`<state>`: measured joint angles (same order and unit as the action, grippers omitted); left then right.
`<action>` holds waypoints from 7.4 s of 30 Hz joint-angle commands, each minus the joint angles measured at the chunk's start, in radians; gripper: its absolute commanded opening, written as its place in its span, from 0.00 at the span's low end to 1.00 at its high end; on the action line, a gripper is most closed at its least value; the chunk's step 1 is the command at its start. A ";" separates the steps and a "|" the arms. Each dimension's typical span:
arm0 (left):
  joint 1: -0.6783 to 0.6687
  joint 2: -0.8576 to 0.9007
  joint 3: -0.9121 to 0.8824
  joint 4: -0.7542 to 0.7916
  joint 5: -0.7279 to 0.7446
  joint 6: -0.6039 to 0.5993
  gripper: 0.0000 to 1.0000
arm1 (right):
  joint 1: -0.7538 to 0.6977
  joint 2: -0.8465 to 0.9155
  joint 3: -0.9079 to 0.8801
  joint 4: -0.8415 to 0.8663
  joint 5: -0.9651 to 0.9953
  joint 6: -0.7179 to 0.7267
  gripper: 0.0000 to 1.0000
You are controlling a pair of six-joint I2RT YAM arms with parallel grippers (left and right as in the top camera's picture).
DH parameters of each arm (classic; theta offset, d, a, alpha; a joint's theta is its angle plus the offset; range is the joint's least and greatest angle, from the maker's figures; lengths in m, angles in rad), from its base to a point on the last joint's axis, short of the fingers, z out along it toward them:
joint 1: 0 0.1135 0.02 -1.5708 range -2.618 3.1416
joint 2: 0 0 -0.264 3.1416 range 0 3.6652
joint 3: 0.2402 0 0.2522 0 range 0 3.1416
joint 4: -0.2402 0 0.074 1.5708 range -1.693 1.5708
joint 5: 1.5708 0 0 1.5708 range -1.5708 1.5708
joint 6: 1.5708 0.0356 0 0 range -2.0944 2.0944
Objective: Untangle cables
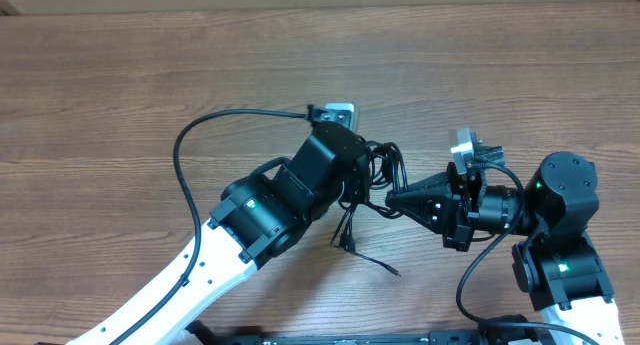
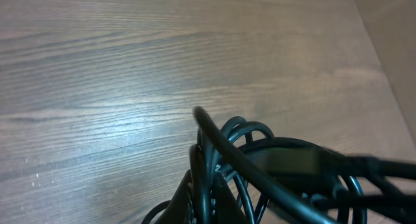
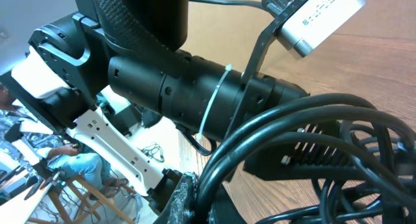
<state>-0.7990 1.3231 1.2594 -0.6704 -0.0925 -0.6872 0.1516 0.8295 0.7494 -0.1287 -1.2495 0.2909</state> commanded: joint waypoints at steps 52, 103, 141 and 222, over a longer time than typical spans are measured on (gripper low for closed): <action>-0.001 -0.003 0.012 0.051 0.289 0.610 0.04 | 0.000 -0.010 0.004 0.038 -0.043 0.001 0.24; -0.006 -0.003 0.012 0.266 0.439 0.658 0.04 | 0.000 -0.008 0.003 -0.008 -0.033 -0.011 0.48; -0.005 -0.003 0.012 0.376 0.373 0.532 0.04 | -0.001 0.043 0.003 -0.035 -0.126 -0.143 0.23; 0.005 -0.104 0.012 0.057 -0.196 -0.253 0.04 | -0.002 0.043 0.003 -0.351 0.665 0.079 0.93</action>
<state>-0.7986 1.2396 1.2591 -0.6178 -0.2703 -0.8268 0.1509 0.8753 0.7464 -0.4866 -0.5865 0.3668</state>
